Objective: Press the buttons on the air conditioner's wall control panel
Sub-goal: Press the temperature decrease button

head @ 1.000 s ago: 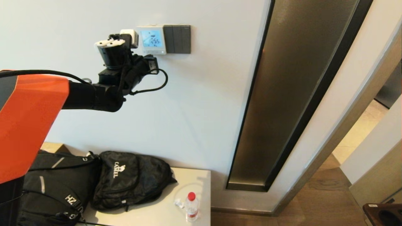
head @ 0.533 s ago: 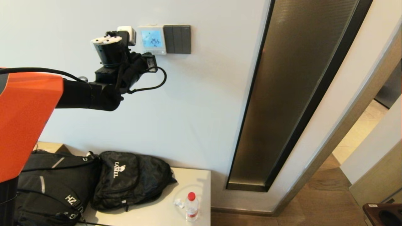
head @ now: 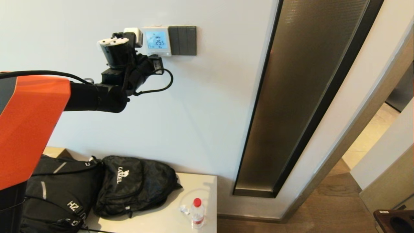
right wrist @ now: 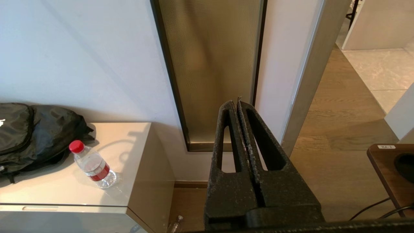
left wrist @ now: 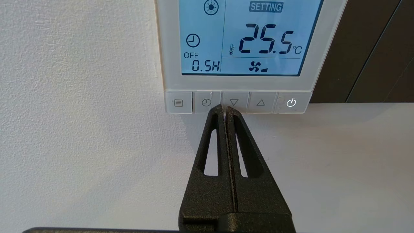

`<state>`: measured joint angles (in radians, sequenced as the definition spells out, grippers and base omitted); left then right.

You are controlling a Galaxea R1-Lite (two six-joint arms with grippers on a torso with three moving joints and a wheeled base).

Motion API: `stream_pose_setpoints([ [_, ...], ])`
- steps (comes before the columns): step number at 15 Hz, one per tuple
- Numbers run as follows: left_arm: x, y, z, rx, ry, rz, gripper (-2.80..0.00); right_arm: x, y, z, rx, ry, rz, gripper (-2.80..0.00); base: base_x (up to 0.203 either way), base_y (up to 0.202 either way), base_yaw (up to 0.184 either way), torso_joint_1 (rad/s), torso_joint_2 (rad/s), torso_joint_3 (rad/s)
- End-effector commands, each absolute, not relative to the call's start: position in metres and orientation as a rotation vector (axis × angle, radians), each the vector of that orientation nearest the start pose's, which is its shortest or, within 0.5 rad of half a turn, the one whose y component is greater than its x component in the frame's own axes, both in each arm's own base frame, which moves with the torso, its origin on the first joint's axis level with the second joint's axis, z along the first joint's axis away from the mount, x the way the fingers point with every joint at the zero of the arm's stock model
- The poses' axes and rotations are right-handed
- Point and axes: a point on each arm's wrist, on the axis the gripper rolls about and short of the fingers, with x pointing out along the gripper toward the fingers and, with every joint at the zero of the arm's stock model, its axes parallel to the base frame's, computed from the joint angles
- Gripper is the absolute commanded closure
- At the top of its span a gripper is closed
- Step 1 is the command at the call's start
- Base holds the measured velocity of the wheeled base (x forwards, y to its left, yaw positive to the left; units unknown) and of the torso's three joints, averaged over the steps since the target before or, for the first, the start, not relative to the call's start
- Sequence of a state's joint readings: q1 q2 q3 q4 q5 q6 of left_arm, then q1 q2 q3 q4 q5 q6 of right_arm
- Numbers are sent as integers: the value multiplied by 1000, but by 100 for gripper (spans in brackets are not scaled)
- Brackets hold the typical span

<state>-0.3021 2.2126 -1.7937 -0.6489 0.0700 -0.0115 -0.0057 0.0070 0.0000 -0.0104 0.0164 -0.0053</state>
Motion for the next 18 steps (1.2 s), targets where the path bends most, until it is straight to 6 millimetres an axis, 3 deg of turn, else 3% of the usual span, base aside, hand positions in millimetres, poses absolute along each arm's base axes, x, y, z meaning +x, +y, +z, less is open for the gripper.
stream_pose_setpoints([
  [1,450,-139,261,-56,-229,-232,0,-22,1,77,-6,-3,11,0,0,0,0,0,0,0],
  [10,436,-134,269,-62,-257,-224,0,-22,1,77,-6,-3,11,0,0,0,0,0,0,0],
  [18,439,-142,266,-60,-245,-242,0,-22,0,77,-6,-3,12,0,0,0,0,0,0,0],
])
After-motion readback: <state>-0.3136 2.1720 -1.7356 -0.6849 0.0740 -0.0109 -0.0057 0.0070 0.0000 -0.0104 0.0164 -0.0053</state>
